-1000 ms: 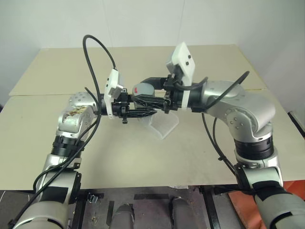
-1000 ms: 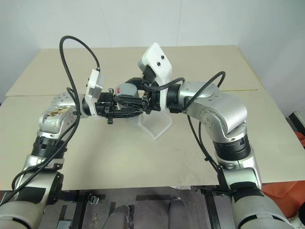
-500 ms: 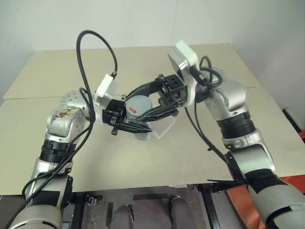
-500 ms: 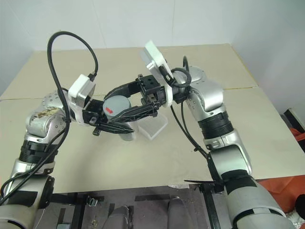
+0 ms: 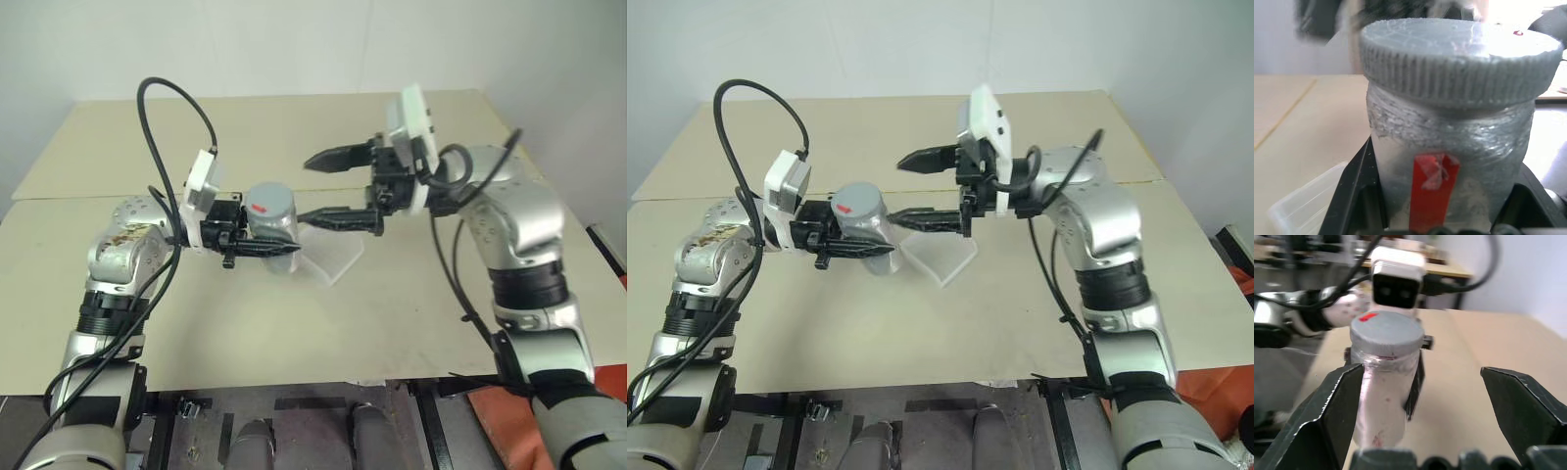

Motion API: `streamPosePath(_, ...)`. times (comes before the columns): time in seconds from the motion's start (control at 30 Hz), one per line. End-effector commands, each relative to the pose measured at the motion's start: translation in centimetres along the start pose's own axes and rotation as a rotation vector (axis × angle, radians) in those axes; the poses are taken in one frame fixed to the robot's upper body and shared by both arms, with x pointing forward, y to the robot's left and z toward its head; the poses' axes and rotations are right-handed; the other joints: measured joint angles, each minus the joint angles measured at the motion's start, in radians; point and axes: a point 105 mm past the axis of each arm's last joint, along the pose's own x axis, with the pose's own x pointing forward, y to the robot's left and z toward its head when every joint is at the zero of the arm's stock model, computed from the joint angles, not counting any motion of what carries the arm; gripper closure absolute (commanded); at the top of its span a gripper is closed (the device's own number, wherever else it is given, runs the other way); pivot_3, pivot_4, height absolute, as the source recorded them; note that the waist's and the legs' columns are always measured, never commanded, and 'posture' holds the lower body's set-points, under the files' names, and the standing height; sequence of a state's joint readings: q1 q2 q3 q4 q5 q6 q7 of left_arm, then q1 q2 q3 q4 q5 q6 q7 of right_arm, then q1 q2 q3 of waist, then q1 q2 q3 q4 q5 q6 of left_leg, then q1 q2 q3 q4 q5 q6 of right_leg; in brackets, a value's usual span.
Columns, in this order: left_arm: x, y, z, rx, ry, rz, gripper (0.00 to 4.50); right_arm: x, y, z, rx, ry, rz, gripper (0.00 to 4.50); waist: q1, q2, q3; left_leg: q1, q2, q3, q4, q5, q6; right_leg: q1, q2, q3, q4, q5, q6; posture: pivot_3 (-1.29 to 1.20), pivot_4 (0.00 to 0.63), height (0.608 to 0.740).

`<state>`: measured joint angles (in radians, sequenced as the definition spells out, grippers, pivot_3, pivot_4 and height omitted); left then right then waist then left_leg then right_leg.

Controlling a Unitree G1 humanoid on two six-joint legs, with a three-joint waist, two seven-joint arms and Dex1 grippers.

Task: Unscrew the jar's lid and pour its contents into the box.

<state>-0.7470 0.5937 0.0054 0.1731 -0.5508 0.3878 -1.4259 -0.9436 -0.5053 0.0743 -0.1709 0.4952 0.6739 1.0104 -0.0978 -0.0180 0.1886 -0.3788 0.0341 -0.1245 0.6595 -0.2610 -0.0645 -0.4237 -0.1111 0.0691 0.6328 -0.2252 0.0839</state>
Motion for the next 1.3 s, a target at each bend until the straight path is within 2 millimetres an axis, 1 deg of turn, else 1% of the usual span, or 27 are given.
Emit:
streamPosePath(0.03, -0.3, 0.8, 0.6, 0.024, -0.024, 0.063, 2.56, 0.0, 1.3, 2.2, -0.026, -0.034, -0.064, 0.05, -0.001, 0.0, 0.0, 0.0, 0.0, 0.0, 0.0, -0.001, 0.001, 0.0, 0.0, 0.0, 0.0, 0.0, 0.0, 0.0, 0.15, 0.74)
streamPosePath(0.07, -0.3, 0.9, 0.5, 0.02, -0.026, 0.064, 2.56, 0.1, 1.6, 2.3, -0.019, -0.032, -0.072, 0.05, -0.002, 0.0, 0.0, 0.0, 0.0, 0.0, 0.0, -0.002, 0.003, 0.0, 0.0, 0.0, 0.0, 0.0, 0.0, 0.0, 0.15, 0.74)
streamPosePath(0.17, 0.2, 0.9, 0.3, -0.001, -0.027, 0.044, 2.56, 1.3, 2.2, 2.4, 0.004, -0.018, -0.09, 0.05, 0.0, 0.0, 0.0, 0.0, 0.0, 0.0, 0.0, -0.002, 0.003, 0.0, 0.0, 0.0, 0.0, 0.0, 0.0, 0.0, 0.15, 0.74)
streamPosePath(0.2, 0.4, 1.0, 0.2, 0.001, -0.02, 0.036, 2.56, 1.7, 2.2, 2.5, 0.009, -0.017, -0.092, 0.05, 0.001, 0.0, 0.0, 0.0, 0.0, 0.0, 0.0, -0.002, 0.003, 0.0, 0.0, 0.0, 0.0, 0.0, 0.0, 0.0, 0.15, 0.74)
streamPosePath(0.27, 1.0, 0.9, 0.3, 0.01, -0.019, 0.015, 2.56, 3.1, 2.1, 2.3, 0.022, 0.0, -0.101, 0.05, 0.001, 0.0, 0.0, 0.0, 0.0, 0.0, 0.0, -0.002, 0.003, 0.0, 0.0, 0.0, 0.0, 0.0, 0.0, 0.0, 0.15, 0.74)
streamPosePath(0.37, 1.5, 1.0, 0.7, 0.024, -0.024, -0.007, 2.56, 4.3, 1.9, 1.9, 0.029, 0.014, -0.113, 0.05, 0.001, 0.0, 0.0, 0.0, 0.0, 0.0, 0.0, -0.002, 0.003, 0.0, 0.0, 0.0, 0.0, 0.0, 0.0, 0.0, 0.15, 0.74)
streamPosePath(0.53, 1.6, 1.0, 1.0, 0.04, -0.022, -0.018, 2.56, 5.1, 1.2, 1.6, 0.031, 0.01, -0.127, 0.05, 0.001, 0.0, 0.0, 0.0, 0.0, 0.0, 0.0, -0.002, 0.003, 0.0, 0.0, 0.0, 0.0, 0.0, 0.0, 0.0, 0.15, 0.74)
streamPosePath(0.67, 1.2, 0.8, 1.2, 0.052, -0.021, -0.017, 2.56, 5.4, 0.5, 1.2, 0.046, 0.02, -0.148, 0.05, -0.002, 0.0, 0.0, 0.0, 0.0, 0.0, 0.0, -0.002, 0.003, 0.0, 0.0, 0.0, 0.0, 0.0, 0.0, 0.0, 0.15, 0.74)
streamPosePath(0.83, 0.2, 0.5, 1.0, 0.055, -0.009, 0.0, 2.56, 3.9, -0.8, 1.1, 0.054, 0.014, -0.195, 0.05, -0.001, 0.0, 0.0, 0.0, 0.0, 0.0, 0.0, -0.002, 0.003, 0.0, 0.0, 0.0, 0.0, 0.0, 0.0, 0.0, 0.15, 0.74)
streamPosePath(0.93, -0.5, 0.1, 1.2, 0.058, -0.007, 0.003, 2.56, 2.3, -1.8, 0.8, 0.059, 0.016, -0.232, 0.05, -0.001, 0.0, 0.0, 0.0, 0.0, 0.0, 0.0, -0.002, 0.003, 0.0, 0.0, 0.0, 0.0, 0.0, 0.0, 0.0, 0.15, 0.74)
streamPosePath(1.07, -1.6, -0.3, 1.4, 0.078, 0.012, 0.019, 2.56, 0.0, -2.9, -0.1, 0.056, 0.056, -0.291, 0.05, 0.0, 0.0, 0.0, 0.0, 0.0, 0.0, 0.0, -0.002, 0.003, 0.0, 0.0, 0.0, 0.0, 0.0, 0.0, 0.0, 0.15, 0.74)
streamPosePath(1.2, -2.4, -0.4, 1.6, 0.084, 0.027, 0.02, 2.56, -1.6, -3.6, -0.3, 0.049, 0.071, -0.33, 0.05, 0.011, 0.0, 0.0, -0.001, 0.0, 0.0, 0.0, -0.002, 0.003, 0.0, -0.001, 0.0, -0.001, 0.0, 0.0, 0.0, 0.15, 0.74)
streamPosePath(1.3, -2.4, -0.4, 1.6, 0.084, 0.03, 0.017, 2.56, -2.2, -3.6, -0.5, 0.04, 0.087, -0.339, 0.05, 0.004, 0.0, 0.0, -0.001, 0.0, 0.0, -0.001, -0.002, 0.004, 0.0, 0.0, 0.0, -0.001, 0.0, 0.0, 0.0, 0.15, 0.74)
